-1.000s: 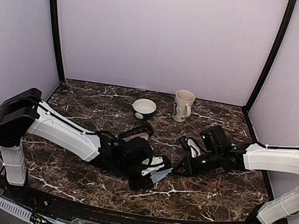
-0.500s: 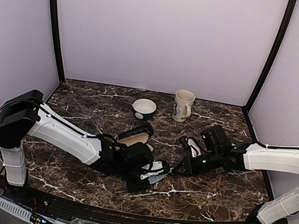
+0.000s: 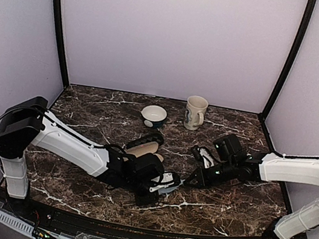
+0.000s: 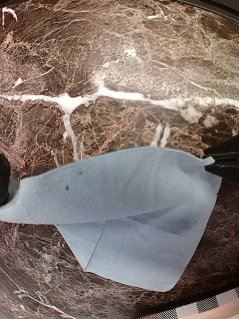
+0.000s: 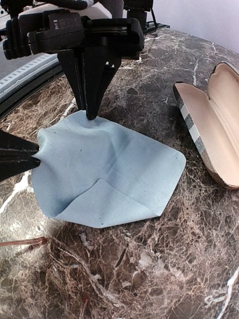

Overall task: Organize the sunglasses
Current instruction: Pick up the glasses cleaning cloth from the center of the board.

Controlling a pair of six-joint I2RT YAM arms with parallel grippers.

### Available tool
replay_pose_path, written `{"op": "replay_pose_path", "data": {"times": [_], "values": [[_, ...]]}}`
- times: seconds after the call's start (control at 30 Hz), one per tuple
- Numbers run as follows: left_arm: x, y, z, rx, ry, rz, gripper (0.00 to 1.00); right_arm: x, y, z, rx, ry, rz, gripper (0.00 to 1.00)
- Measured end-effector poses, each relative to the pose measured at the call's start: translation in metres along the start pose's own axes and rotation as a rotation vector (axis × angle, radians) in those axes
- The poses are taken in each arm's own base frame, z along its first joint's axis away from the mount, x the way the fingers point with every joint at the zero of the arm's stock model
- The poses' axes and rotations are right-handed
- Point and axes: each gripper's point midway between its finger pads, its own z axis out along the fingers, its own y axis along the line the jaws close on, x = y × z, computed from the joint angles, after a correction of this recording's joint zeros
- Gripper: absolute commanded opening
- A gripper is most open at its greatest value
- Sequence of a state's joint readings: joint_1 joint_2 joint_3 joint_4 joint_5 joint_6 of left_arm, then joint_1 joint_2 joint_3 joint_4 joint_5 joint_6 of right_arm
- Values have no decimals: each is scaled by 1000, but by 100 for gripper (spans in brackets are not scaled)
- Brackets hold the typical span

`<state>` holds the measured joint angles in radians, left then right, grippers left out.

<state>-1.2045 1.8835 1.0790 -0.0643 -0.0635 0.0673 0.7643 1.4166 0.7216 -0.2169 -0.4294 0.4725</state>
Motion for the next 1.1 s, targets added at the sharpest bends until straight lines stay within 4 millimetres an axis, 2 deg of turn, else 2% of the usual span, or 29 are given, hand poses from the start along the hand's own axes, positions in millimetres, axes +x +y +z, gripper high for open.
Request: {"op": "replay_pose_path", "data": {"times": [0.23, 0.4, 0.57, 0.7, 0.87, 1.1], "values": [[2, 0, -5, 1, 13, -1, 0, 6, 0, -1, 2, 32, -39, 0], [-17, 3, -32, 1, -36, -5, 0, 3, 12, -13, -6, 43, -102, 0], [-49, 4, -58, 10, -97, -9, 0, 0, 29, -34, -23, 23, -164, 0], [-51, 1, -73, 21, -95, -12, 0, 8, 35, -44, -20, 41, -177, 0], [-47, -14, -87, 41, -80, -8, 0, 23, 44, -51, -15, 70, -197, 0], [-43, -44, -106, 70, -70, 6, 0, 33, 63, -68, -35, 46, -215, 0]]}}
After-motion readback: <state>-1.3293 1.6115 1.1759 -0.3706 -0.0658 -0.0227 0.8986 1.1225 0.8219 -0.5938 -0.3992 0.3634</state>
